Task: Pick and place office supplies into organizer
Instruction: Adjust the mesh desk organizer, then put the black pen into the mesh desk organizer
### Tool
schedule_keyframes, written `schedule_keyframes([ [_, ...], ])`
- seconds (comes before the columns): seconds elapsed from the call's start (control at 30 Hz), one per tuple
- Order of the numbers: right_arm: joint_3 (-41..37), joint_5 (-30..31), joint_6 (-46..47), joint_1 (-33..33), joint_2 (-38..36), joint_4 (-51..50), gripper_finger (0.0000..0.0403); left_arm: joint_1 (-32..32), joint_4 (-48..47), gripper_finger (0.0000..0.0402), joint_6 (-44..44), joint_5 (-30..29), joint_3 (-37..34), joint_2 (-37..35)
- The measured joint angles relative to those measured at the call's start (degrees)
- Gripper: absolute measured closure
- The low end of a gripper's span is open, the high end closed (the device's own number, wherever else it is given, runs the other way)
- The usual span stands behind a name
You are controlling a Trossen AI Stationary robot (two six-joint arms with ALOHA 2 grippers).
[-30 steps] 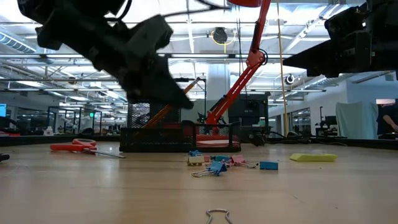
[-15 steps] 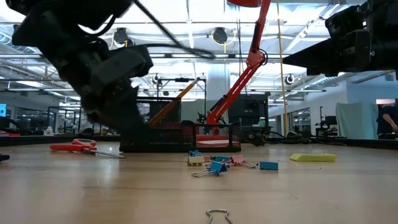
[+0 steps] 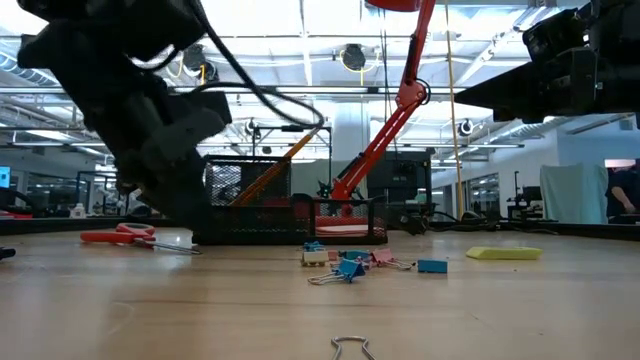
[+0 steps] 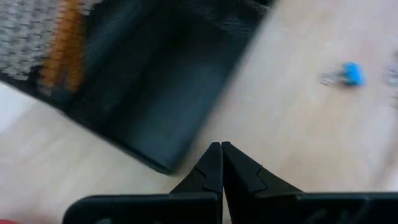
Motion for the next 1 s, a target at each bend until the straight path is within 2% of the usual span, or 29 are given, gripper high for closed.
schedule_keyframes([
  [0.5,0.0,0.04,-0.14,-0.02,-0.01,0.0,0.0394,3.19,1.04,0.0396,2.32,-1.0,-0.01,0.0],
  [0.63,0.0,0.04,-0.15,-0.02,-0.01,0.0,0.0394,1.79,4.07,0.0399,4.43,0.77,0.15,0.0],
  [0.77,0.0,0.06,-0.15,-0.01,-0.01,0.0,0.0394,-1.09,2.23,0.0399,5.45,1.11,3.62,0.0],
  [0.87,0.0,0.07,-0.15,0.0,0.0,0.0,0.0394,-4.33,-2.36,0.0399,7.26,-2.73,7.94,0.0],
  [1.0,0.0,0.08,-0.17,-0.02,-0.02,0.0,0.0394,-10.53,-3.33,0.04,15.87,-14.62,13.75,0.0],
])
